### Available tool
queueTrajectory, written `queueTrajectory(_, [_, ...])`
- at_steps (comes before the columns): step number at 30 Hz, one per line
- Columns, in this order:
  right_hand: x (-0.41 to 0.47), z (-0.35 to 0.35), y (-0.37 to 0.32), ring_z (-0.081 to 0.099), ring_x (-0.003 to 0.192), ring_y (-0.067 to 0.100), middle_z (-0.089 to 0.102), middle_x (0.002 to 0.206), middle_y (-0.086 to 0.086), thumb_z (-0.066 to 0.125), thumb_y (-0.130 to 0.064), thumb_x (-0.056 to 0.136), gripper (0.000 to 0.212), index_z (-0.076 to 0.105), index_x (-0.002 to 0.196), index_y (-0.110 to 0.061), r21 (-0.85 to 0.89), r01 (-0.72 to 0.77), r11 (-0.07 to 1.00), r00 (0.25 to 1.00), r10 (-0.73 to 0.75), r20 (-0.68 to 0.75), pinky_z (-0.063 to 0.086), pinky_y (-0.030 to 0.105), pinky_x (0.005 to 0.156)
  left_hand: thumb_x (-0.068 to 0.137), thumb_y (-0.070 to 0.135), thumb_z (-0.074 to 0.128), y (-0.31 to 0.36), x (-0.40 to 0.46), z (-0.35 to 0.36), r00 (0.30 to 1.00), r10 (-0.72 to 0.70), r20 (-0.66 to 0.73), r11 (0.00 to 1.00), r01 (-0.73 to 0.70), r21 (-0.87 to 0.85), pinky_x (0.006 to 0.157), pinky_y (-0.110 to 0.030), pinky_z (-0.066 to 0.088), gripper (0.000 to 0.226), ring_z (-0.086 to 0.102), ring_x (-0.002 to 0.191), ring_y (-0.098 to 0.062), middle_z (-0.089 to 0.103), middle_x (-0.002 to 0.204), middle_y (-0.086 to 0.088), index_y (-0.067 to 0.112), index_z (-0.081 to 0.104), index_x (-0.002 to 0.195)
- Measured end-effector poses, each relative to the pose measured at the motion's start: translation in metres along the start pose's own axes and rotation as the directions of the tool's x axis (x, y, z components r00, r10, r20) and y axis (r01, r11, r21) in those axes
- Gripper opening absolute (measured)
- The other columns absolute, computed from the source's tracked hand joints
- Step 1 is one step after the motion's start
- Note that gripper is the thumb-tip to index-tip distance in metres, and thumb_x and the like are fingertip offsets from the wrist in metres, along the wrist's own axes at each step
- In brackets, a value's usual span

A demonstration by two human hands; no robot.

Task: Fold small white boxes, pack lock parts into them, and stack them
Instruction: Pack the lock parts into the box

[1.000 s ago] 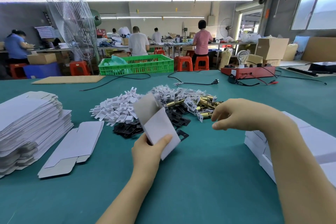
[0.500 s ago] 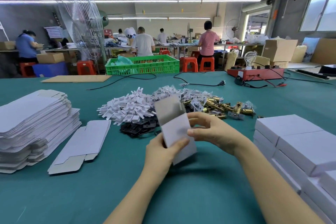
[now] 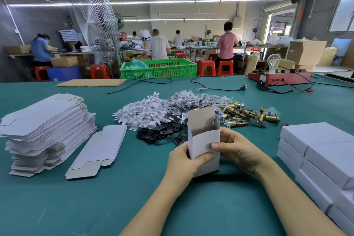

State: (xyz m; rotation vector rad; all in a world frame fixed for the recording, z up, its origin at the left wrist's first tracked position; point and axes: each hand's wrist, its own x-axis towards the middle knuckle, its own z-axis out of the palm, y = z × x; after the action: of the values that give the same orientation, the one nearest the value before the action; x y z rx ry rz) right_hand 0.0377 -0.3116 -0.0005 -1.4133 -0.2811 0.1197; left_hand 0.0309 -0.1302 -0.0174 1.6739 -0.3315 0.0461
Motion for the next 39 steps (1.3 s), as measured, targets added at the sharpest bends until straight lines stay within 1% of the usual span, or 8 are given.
queueTrajectory(9, [-0.003, 0.003, -0.001, 0.068, 0.097, 0.023, 0.071, 0.107, 0.015, 0.072, -0.007, 0.069, 0.042, 0.062, 0.109, -0.004, 0.038, 0.006, 0.999, 1.0, -0.006, -0.002, 0.056, 0.029, 0.077, 0.065, 0.046, 0.076, 0.008, -0.004, -0.002, 0.999, 0.019, -0.048, 0.999, -0.02, -0.03, 0.082, -0.034, 0.057, 0.033, 0.07, 0.091, -0.012, 0.076, 0.093, 0.011, 0.031, 0.073, 0.095])
queueTrajectory(16, [-0.011, 0.005, -0.002, 0.067, 0.099, 0.023, 0.069, 0.113, 0.015, 0.072, -0.009, 0.07, 0.049, 0.059, 0.117, -0.003, 0.035, -0.006, 0.999, 1.0, 0.006, -0.007, 0.056, 0.033, 0.08, 0.065, 0.05, 0.076, 0.013, -0.011, -0.001, 0.998, 0.014, -0.068, 0.999, -0.012, 0.035, 0.077, -0.03, 0.056, 0.03, 0.069, 0.085, -0.01, 0.075, 0.088, 0.012, 0.035, 0.072, 0.089])
queueTrajectory(22, [-0.012, 0.005, -0.002, 0.067, 0.098, 0.024, 0.07, 0.11, 0.015, 0.071, -0.005, 0.069, 0.049, 0.057, 0.117, 0.0, 0.062, -0.02, 0.998, 1.0, 0.021, -0.008, 0.057, 0.032, 0.078, 0.062, 0.031, 0.079, 0.006, -0.009, -0.002, 0.997, -0.037, 0.07, 0.998, 0.034, 0.044, 0.081, -0.027, 0.055, 0.034, 0.069, 0.092, -0.012, 0.075, 0.095, 0.008, 0.039, 0.07, 0.093])
queueTrajectory(26, [-0.01, 0.003, -0.006, 0.067, 0.098, 0.024, 0.07, 0.112, 0.013, 0.079, -0.015, 0.068, 0.047, 0.066, 0.113, -0.007, 0.068, -0.049, 0.996, 0.999, 0.049, 0.0, 0.056, 0.034, 0.076, 0.063, 0.026, 0.083, 0.004, -0.007, -0.002, 1.0, -0.016, -0.003, 0.998, 0.017, 0.067, 0.077, -0.029, 0.056, 0.031, 0.069, 0.089, -0.014, 0.075, 0.09, 0.007, 0.038, 0.07, 0.088])
queueTrajectory(30, [0.0, -0.003, -0.021, 0.072, 0.09, 0.022, 0.073, 0.103, 0.011, 0.066, -0.021, 0.085, 0.02, 0.067, 0.101, -0.01, -0.017, -0.043, 0.999, 0.968, 0.038, -0.248, 0.052, 0.029, 0.072, 0.075, 0.015, 0.083, 0.002, 0.002, -0.013, 0.966, -0.032, -0.255, 0.998, 0.046, 0.047, 0.074, -0.027, 0.054, 0.029, 0.067, 0.084, -0.009, 0.071, 0.089, 0.014, 0.035, 0.064, 0.084])
queueTrajectory(33, [0.02, -0.018, -0.036, 0.07, 0.073, 0.017, 0.072, 0.091, 0.011, 0.058, -0.011, 0.094, 0.007, 0.064, 0.094, -0.007, -0.049, -0.037, 0.998, 0.846, 0.005, -0.533, 0.052, 0.026, 0.063, 0.077, 0.018, 0.081, -0.001, 0.008, -0.023, 0.929, -0.083, -0.36, 0.997, 0.073, -0.041, 0.072, -0.025, 0.054, 0.025, 0.067, 0.082, -0.006, 0.07, 0.087, 0.015, 0.032, 0.063, 0.084])
queueTrajectory(36, [0.051, -0.03, -0.049, 0.061, 0.069, 0.02, 0.063, 0.087, 0.012, 0.051, -0.005, 0.095, 0.008, 0.058, 0.099, -0.006, -0.145, -0.092, 0.985, 0.761, -0.024, -0.648, 0.049, 0.027, 0.061, 0.076, 0.016, 0.082, -0.005, 0.009, -0.022, 0.94, -0.12, -0.32, 0.991, 0.097, -0.087, 0.074, -0.028, 0.056, 0.024, 0.068, 0.079, -0.006, 0.072, 0.086, 0.014, 0.03, 0.065, 0.086])
queueTrajectory(39, [0.084, -0.038, -0.052, 0.055, 0.077, 0.024, 0.059, 0.092, 0.013, 0.047, -0.007, 0.094, 0.021, 0.053, 0.113, -0.001, -0.46, -0.227, 0.858, 0.769, -0.132, -0.626, 0.046, 0.031, 0.063, 0.076, 0.013, 0.083, -0.007, 0.011, -0.016, 0.969, -0.121, -0.216, 0.99, 0.101, -0.104, 0.072, -0.021, 0.054, 0.03, 0.068, 0.079, 0.0, 0.072, 0.091, 0.015, 0.03, 0.064, 0.092])
